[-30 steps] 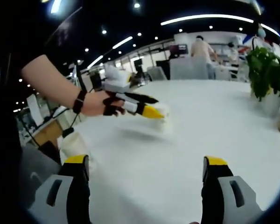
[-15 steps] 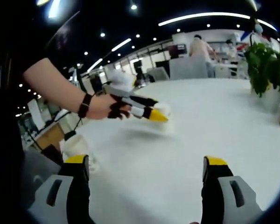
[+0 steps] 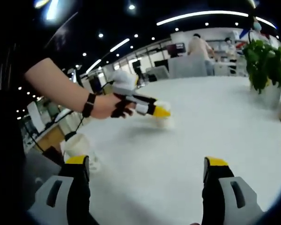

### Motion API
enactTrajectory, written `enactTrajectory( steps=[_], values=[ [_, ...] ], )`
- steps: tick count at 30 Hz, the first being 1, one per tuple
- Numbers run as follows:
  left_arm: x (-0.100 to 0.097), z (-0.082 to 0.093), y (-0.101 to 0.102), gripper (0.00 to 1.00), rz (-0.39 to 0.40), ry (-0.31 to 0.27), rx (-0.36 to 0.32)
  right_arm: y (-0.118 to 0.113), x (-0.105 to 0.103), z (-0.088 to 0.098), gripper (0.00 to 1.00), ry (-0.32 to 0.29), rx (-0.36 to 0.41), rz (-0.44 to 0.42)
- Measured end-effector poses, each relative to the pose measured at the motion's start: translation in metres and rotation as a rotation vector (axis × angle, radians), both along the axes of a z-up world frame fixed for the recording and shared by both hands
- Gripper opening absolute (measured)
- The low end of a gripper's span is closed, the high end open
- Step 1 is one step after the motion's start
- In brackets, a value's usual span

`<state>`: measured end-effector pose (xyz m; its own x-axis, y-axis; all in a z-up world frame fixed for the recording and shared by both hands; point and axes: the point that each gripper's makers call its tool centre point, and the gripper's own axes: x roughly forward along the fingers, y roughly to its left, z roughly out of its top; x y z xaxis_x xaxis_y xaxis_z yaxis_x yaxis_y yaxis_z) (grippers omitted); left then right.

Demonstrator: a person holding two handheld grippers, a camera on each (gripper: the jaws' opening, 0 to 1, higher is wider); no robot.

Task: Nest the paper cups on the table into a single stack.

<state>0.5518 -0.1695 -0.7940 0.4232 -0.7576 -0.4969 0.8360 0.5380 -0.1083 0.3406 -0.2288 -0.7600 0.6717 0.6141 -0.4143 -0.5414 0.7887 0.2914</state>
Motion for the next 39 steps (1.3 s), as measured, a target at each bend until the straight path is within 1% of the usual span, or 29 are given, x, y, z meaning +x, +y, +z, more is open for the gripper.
enactTrajectory(
  steps=[5, 9, 11, 13, 24, 31, 33, 36, 37, 39],
  values=[
    [0.000, -0.001, 0.003, 0.46, -0.007, -0.011, 0.021, 0.002, 0.000, 0.001, 1.00, -0.002, -0.001, 0.003],
    [0.001, 0.001, 0.004, 0.40, -0.012, -0.015, 0.018, 0.002, 0.001, 0.001, 1.00, 0.000, 0.006, -0.002],
    [0.003, 0.001, 0.005, 0.40, -0.004, -0.003, 0.004, 0.002, 0.001, 0.001, 1.00, 0.004, 0.011, -0.006],
    [0.003, 0.001, 0.005, 0.40, -0.005, -0.003, 0.006, 0.002, 0.002, 0.002, 1.00, 0.001, 0.018, -0.009],
    [0.002, 0.008, 0.004, 0.38, -0.021, -0.016, -0.014, 0.004, 0.001, 0.003, 1.00, 0.003, 0.014, -0.005],
    [0.001, 0.019, 0.007, 0.38, -0.016, -0.020, -0.029, 0.007, 0.001, 0.006, 1.00, -0.003, 0.010, 0.001],
    [0.000, 0.023, 0.008, 0.38, -0.013, -0.011, -0.048, 0.009, 0.001, 0.008, 1.00, -0.005, 0.010, 0.002],
    [-0.002, 0.029, 0.011, 0.38, -0.017, -0.012, -0.057, 0.012, 0.001, 0.010, 1.00, -0.009, 0.012, 0.001],
    [-0.003, 0.032, 0.011, 0.38, -0.015, -0.004, -0.073, 0.013, 0.002, 0.011, 0.99, -0.011, 0.014, 0.001],
    [-0.003, 0.035, 0.014, 0.38, -0.014, -0.001, -0.076, 0.015, 0.002, 0.013, 0.99, -0.015, 0.017, 0.001]
  ],
)
